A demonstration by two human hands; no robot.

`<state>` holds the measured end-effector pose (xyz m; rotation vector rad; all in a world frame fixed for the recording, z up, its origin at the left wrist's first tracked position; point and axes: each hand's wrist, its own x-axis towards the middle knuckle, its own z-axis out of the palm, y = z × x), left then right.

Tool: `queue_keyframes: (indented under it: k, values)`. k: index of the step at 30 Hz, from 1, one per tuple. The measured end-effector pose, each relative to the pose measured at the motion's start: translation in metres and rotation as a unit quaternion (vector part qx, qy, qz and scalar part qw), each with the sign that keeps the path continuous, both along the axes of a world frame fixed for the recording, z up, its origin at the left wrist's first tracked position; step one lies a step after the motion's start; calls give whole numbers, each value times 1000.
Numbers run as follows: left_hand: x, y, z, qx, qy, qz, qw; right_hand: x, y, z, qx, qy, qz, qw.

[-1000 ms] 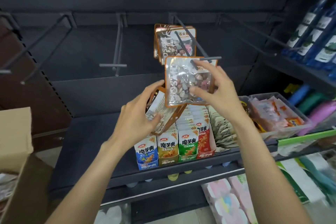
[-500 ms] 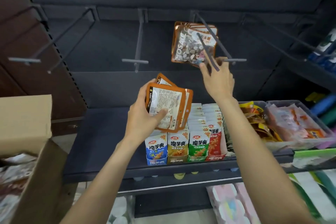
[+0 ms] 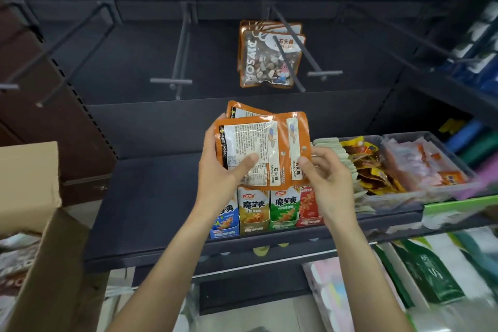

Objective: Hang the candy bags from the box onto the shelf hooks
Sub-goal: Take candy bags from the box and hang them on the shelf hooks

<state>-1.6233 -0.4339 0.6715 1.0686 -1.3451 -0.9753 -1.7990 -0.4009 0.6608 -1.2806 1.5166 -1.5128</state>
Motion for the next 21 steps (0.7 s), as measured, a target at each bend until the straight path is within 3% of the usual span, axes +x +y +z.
queue_keyframes:
  k: [4, 9, 12, 15, 17, 21]
  values:
    - [2, -2, 0, 48, 19, -10, 999, -12, 5, 15, -41, 70, 73, 994]
    - [20, -8, 8, 138, 103, -133, 976, -42, -1, 39, -91, 166, 203, 961]
    - [23, -6, 10, 148, 77, -201, 965, -50, -9, 49, -155, 273, 197, 929]
    - [20, -6, 6, 134, 50, -156, 977, -58, -17, 53, -231, 369, 152, 887]
    - [22, -8, 2, 106, 32, -82, 990, -65, -16, 57, -227, 335, 163, 900]
    - [31, -7, 0, -12, -158, 17, 987, -61, -2, 70, -148, 133, 169, 965]
